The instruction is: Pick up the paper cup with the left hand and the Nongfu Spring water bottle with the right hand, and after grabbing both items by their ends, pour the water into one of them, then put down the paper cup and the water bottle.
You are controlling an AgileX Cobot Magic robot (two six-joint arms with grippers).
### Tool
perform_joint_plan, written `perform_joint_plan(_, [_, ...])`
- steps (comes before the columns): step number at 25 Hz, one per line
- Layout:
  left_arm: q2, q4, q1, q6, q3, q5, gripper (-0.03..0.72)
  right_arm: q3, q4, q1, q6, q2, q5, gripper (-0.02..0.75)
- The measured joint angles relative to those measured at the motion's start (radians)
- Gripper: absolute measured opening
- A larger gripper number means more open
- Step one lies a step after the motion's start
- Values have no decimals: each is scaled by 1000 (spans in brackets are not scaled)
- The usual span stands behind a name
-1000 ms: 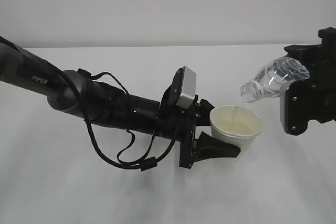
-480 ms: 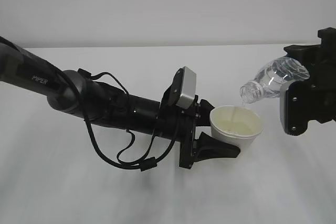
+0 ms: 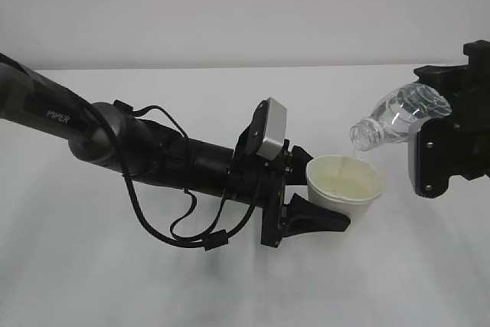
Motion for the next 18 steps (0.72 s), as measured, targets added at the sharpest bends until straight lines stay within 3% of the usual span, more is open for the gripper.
perform_joint_plan(18, [0, -23, 0, 0, 0, 0, 473, 0, -2, 0, 34, 0, 2, 428])
